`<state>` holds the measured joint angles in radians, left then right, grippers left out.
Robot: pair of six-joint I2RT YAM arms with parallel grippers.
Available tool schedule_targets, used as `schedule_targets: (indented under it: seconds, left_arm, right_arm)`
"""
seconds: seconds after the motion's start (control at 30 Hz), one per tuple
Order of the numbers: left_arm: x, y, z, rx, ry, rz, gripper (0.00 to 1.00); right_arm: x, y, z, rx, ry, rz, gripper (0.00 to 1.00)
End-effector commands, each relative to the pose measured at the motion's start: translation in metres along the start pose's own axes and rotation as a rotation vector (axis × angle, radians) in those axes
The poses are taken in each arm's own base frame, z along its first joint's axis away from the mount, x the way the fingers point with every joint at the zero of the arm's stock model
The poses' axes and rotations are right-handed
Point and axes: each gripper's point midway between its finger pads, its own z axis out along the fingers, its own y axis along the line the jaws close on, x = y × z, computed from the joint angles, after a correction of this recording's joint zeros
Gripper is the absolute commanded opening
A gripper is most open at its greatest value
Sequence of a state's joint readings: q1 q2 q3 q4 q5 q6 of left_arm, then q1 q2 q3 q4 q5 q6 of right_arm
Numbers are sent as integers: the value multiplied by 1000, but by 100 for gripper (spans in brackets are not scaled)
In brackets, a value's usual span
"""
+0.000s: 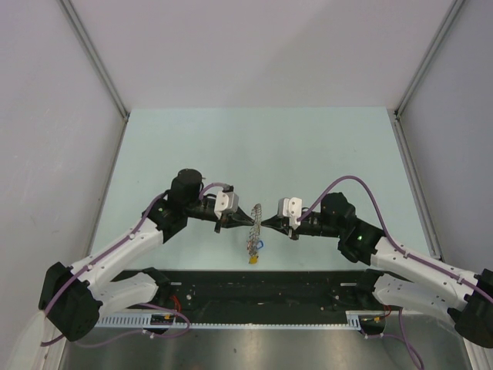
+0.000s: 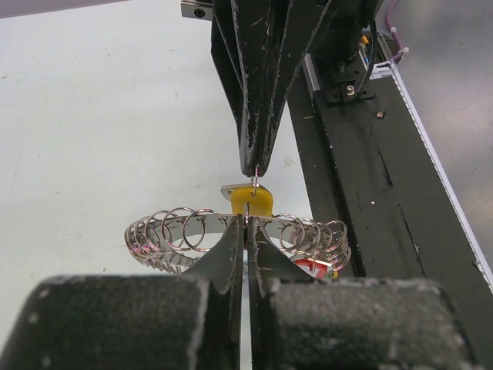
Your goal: Put the keys on the keyring
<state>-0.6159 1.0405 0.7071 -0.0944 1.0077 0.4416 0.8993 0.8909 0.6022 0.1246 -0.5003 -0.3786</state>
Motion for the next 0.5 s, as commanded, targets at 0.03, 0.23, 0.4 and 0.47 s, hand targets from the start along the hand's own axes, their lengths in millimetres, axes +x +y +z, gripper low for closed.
schedule_targets:
  seconds: [0.03,0.23,0.4,0.47]
  left_arm:
    - [-30,2,-3,12,-53,104,0]
    - [-30,2,-3,13,-54,103,0]
    - [-30,3,-3,10,-53,106,0]
    - [-30,2,-3,12,-53,103,0]
  right_arm:
    - [-10,-5,1,18,-25,-32,0]
    - [-7,-7,2,27,-15,-30,0]
    - [-6,-9,1,39,-12,-31,0]
    - [-5,-9,2,36,-9,-27,0]
